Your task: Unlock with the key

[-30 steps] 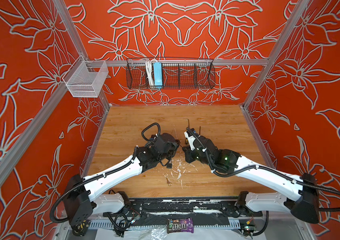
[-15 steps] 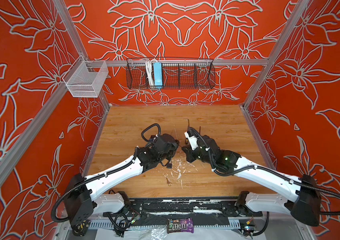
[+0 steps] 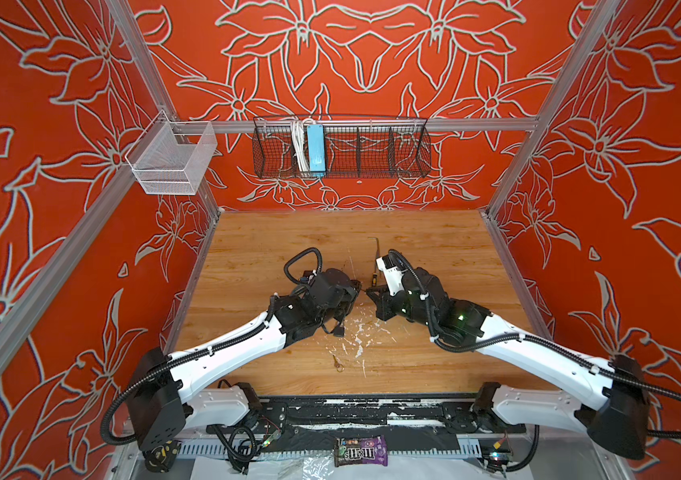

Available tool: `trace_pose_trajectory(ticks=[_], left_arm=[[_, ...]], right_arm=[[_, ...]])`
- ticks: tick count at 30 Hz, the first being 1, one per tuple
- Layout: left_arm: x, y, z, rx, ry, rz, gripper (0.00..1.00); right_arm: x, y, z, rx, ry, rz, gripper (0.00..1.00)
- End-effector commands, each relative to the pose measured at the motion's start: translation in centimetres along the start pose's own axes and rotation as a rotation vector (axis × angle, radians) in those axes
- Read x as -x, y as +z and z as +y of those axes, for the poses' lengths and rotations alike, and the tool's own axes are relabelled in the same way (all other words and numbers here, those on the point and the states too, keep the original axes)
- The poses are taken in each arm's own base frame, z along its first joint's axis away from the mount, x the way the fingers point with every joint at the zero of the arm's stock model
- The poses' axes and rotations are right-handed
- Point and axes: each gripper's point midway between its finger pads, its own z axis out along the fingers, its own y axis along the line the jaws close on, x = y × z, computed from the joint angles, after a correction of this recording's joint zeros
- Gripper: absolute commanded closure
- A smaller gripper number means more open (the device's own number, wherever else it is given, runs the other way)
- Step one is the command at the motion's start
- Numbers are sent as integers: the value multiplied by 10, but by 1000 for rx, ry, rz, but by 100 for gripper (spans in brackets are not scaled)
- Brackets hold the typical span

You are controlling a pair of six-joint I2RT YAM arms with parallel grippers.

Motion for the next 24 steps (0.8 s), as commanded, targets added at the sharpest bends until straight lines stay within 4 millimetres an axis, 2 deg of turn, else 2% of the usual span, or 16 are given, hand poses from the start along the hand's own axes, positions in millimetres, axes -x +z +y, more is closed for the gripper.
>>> trace_pose_trajectory(ticks=[1, 6, 10, 16, 24], left_arm=[[-29, -9, 3, 13, 12, 117, 100], [-19, -16, -13, -37, -5, 67, 100], [-14, -22, -27, -101, -43, 44, 100], [-15, -28, -43, -149, -51, 51, 100], [-19, -26, -45, -178, -94, 80, 100]], right_arm=[[34, -6, 6, -5, -5, -150, 100], [16, -8, 0, -34, 9, -143, 100], [7, -15, -4, -77, -9, -203, 100], [6, -10, 0, -94, -64, -260, 100], [14, -16, 9, -132, -157, -401, 100]])
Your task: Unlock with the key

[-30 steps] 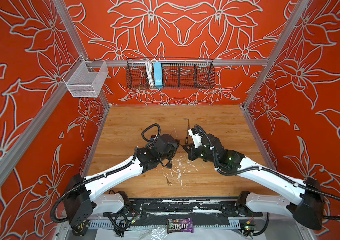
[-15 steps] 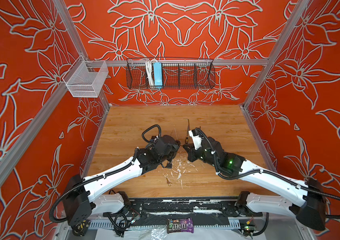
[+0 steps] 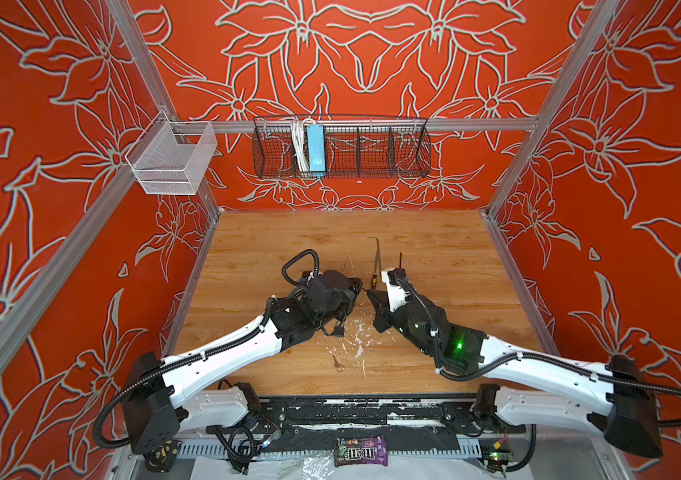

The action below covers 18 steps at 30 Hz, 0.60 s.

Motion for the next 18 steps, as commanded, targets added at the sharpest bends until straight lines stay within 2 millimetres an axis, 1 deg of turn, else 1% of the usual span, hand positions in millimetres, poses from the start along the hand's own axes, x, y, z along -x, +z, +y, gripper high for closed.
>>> trace_pose_trajectory(ticks=[1, 8, 11, 13, 15, 17, 18], left_arm=[[-18, -12, -28, -103, -45, 86, 100], [-20, -12, -30, -130, -82, 105, 100], [-21, -14, -33, -148, -81, 113, 100], [-21, -15, -36, -154, -64, 112, 100], [-22, -16, -37, -160, -47, 113, 100], [-22, -17, -37, -160, -42, 114, 100], [-22, -18, -37, -164, -34, 114, 100]], right_arm=[[15, 2, -4, -68, -57, -102, 100], [14, 4, -6, -78, -42, -166, 100], [15, 5, 6, -11, -49, -176, 100], [15, 9, 16, 33, -34, -142, 100], [15, 10, 20, 53, -15, -129, 100], [17, 9, 16, 31, -6, -116, 100], [18, 9, 10, -6, -10, -109, 100]])
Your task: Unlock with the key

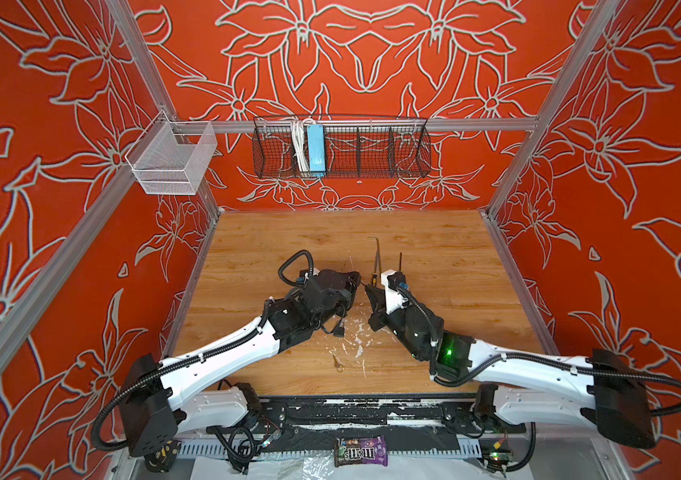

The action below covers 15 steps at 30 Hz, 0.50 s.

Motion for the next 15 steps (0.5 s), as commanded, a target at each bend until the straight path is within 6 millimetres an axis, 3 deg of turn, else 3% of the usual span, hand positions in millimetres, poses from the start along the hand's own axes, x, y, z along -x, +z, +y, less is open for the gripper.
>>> trace_pose_trajectory(ticks=[1, 7, 15], left_arm=[[-29, -15, -23, -82, 16, 143, 100], [-16, -21, -21, -71, 32, 79, 100], [2, -31, -25, -74, 45, -14, 100]], right_arm=[[9, 2, -2, -32, -1, 26, 100], [23, -10, -18, -95, -20, -21, 100], [20, -18, -28, -134, -44, -6, 100]])
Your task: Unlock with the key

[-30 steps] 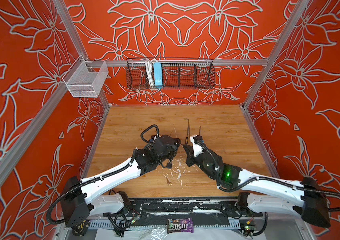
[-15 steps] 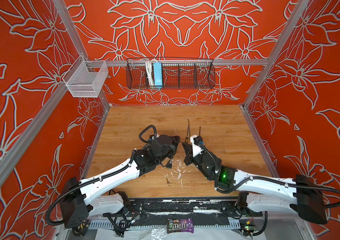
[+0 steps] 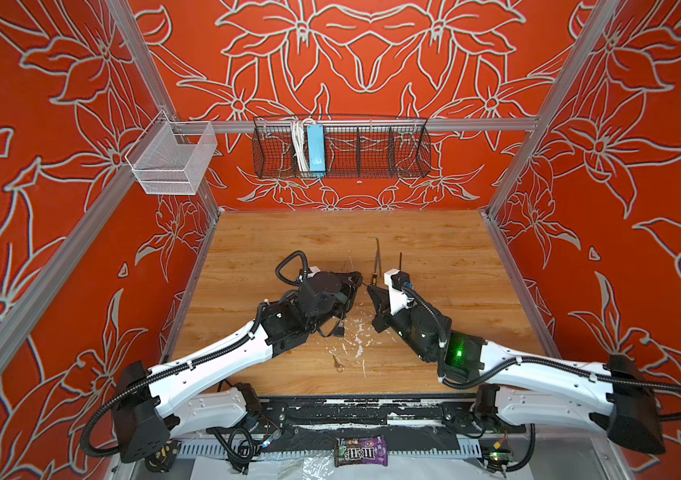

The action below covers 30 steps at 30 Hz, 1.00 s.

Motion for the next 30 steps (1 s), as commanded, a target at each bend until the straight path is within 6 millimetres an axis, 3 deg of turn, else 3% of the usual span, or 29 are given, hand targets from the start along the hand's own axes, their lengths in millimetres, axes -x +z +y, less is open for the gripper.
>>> trace_pose_trajectory(ticks=[1, 13, 19, 30], left_arm=[[9, -16, -16, -40, 14, -42, 100], [4, -12, -21, -51, 12, -27, 100], [5, -10, -21, -45, 16, -36, 100], [3, -8, -21, -45, 16, -25, 100]], right_arm=[[5, -5, -30, -147, -21, -11, 100], [0, 0, -19, -101, -23, -1, 100], [9, -7, 4, 30, 3, -24, 100], [16, -7, 12, 58, 1, -34, 100]])
